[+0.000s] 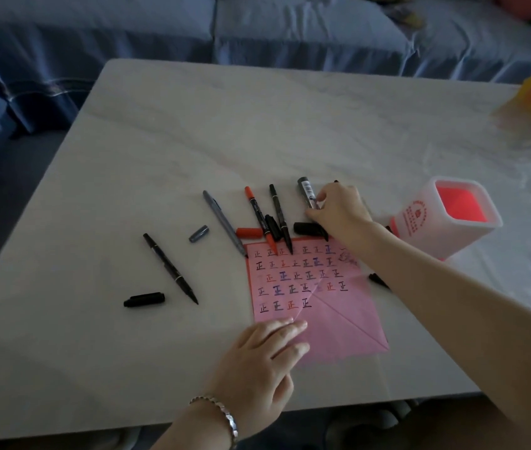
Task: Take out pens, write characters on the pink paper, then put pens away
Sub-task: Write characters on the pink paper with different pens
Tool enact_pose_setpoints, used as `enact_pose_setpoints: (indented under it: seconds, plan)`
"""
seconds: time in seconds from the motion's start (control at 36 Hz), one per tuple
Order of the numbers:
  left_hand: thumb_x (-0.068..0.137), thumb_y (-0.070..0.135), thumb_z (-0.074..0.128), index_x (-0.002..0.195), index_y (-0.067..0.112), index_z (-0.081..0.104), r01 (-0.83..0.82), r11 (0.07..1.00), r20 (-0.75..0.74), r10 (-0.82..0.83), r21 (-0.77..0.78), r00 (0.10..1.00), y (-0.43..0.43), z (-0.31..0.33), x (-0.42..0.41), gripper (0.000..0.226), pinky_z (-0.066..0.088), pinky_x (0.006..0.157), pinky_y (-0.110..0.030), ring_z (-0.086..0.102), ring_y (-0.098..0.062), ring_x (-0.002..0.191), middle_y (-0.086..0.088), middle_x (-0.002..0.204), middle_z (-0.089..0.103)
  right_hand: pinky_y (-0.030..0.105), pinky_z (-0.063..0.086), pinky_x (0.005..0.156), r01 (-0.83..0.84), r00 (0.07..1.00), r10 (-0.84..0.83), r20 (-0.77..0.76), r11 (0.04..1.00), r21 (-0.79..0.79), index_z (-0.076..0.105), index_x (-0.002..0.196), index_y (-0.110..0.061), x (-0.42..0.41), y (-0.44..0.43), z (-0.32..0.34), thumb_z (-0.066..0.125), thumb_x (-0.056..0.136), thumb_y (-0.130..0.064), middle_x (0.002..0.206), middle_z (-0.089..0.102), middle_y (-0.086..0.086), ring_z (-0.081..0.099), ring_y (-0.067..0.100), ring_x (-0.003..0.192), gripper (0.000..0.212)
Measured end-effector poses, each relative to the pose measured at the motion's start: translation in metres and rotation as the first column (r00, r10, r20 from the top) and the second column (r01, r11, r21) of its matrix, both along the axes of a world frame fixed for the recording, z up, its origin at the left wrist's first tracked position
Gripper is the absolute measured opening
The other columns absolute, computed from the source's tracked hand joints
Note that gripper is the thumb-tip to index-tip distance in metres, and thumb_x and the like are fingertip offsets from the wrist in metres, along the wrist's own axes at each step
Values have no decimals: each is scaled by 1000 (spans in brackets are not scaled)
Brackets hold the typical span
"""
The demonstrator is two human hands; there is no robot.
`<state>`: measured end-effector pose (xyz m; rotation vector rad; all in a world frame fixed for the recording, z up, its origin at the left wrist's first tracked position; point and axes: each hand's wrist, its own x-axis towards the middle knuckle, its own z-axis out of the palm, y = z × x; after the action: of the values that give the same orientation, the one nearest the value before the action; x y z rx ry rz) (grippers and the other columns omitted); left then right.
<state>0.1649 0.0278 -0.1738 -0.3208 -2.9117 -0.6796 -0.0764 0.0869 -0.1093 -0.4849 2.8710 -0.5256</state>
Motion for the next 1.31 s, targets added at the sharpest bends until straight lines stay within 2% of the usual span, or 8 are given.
enact_pose_setpoints:
  seconds: [0.17,0.28,0.39,0.53,0.72,0.86,1.06,1.31]
  plan:
    - [76,25,45,110,27,51,7,1000,20,-7,4,1000,1,-1,1,35,41,100,-25,44,-8,118,9,127,55,33,52,64,81,995,-65,69,966,-246,64,97,1,6,4,4,66,80,-17,93,68,17,63,26,73,24]
    - [76,25,43,109,28,50,5,1000,16,-4,-6,1000,2,1,1,34,41,100,-26,44,-8,118,10,126,55,16,44,51,59,998,-42,45,854,-517,67,85,-10,30,26,17,65,82,-21,73,65,4,52,13,57,11]
    - [77,26,41,110,28,48,-7,1000,25,8,-20,1000,2,2,1,33,43,98,-28,42,-8,118,9,125,56,27,52,57,78,997,-47,64,751,-656,60,77,-22,67,58,19,66,80,-21,71,66,4,61,18,63,7]
    - [76,26,40,109,28,48,-12,999,28,13,-44,1000,3,4,1,34,37,101,-29,40,-8,118,9,124,57,16,43,41,178,984,-100,147,560,-809,47,72,-10,104,94,6,59,85,-11,49,58,0,52,6,41,18]
    - [76,28,41,107,26,58,-16,998,24,18,-61,1000,2,6,0,35,36,99,-32,42,-9,117,8,121,59,18,52,54,116,987,33,160,547,-829,60,87,-26,125,101,-15,59,76,-51,82,71,1,68,13,65,27]
    - [74,30,42,100,24,65,-29,999,34,31,-45,999,3,5,0,35,41,97,-27,43,-9,113,7,117,62,15,50,53,160,985,-41,166,558,-814,62,76,-19,122,87,-24,68,77,-11,64,69,-4,66,8,60,10]
    - [74,25,44,105,21,60,-40,999,31,40,16,999,1,3,1,35,29,98,-26,44,-13,113,2,121,60,6,39,51,230,963,-257,85,609,-759,51,58,-18,124,73,-43,69,78,-16,55,54,-5,53,-1,51,27]
    - [76,25,44,107,21,60,-32,999,66,32,-6,997,1,3,2,35,27,99,-27,43,-13,114,2,122,59,4,36,50,173,970,-241,16,647,-742,46,55,-15,123,75,-49,65,79,-6,53,50,-4,51,-1,52,32]
